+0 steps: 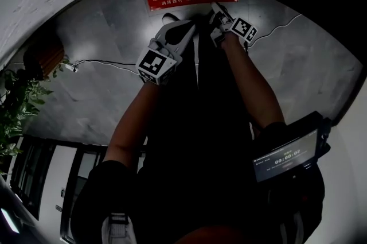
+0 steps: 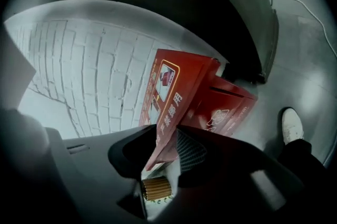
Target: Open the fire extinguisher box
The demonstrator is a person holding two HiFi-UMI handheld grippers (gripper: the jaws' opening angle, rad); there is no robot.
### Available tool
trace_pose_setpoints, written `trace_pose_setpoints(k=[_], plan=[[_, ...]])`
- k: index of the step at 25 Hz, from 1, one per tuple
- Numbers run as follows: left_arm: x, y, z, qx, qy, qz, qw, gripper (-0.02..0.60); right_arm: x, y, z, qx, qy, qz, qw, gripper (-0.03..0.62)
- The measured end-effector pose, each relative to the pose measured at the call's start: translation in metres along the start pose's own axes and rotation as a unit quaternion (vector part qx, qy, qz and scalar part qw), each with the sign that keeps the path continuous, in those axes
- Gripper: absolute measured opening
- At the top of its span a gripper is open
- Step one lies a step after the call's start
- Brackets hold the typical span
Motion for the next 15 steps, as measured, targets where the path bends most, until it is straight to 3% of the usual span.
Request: trace_pose_setpoints(k=[2,5,15], plan=[[0.001,0.001,0.006,-0.001,-0.002,0.003,1.0000,0.002,0.000,0.003,0.000,-0.009,-0.002,-0.005,1.000,0.086],[0.002,0.004,0.008,-0.005,-0.003,0.009,0.9999,0.002,-0.003,0.006,0.002,0.001,0.003,-0.018,1.000,0.146],[0.001,0.005,0.012,-0.003,-0.005,0.013,0.9999,0.002,0.011,0.021,-0.010,0.038,0.028,-0.017,0.999,0.129]])
Point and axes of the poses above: the fingertips, and each gripper's own axes: x forward along the fingers, y to its right, z out of its underside, the point moved 5 cm from there along -x, backward along the fingers, and after that the axes turned 7 degrees about x, right-handed, at the moved point
